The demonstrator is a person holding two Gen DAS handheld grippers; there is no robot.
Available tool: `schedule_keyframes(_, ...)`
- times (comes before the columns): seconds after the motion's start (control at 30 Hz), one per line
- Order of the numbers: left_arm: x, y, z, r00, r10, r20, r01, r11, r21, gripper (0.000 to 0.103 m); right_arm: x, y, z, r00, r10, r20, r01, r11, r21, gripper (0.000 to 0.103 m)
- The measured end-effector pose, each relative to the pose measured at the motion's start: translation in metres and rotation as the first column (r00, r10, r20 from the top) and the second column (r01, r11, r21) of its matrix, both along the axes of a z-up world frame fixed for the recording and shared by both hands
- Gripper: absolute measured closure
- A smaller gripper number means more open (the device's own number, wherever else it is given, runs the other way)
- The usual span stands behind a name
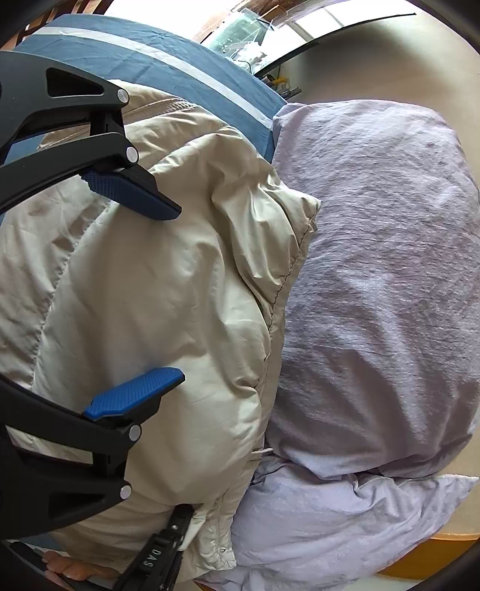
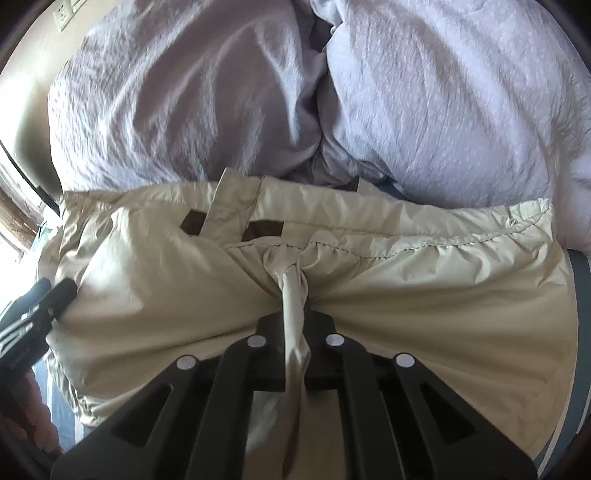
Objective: Fold large clothes
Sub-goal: 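Pinch the folded jacket fabric with the right gripper and smooth it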
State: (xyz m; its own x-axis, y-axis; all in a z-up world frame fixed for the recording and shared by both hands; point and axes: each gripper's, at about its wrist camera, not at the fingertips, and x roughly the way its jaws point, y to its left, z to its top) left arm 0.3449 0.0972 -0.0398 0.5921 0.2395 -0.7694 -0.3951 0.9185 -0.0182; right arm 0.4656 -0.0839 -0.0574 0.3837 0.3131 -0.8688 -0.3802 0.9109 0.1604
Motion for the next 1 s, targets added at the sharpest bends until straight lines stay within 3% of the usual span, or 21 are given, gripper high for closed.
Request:
schedule_keyframes(0.53,0.011,0.008,0.010,0.997,0.012,0.072,-0.009,0.999,-0.050,0.020,0.036,-0.012,0.003,0.991,-0.132,0.011,0.130,0.987,0.099,0.100)
schedule_keyframes(1.0,0.049,0.016,-0.003,1.000,0.028,0.003,-0.028,0.999,-0.043,0.020,0.039,-0.013,-0.012,0.986,-0.165,-0.020,0.166,0.978,0.127,0.099)
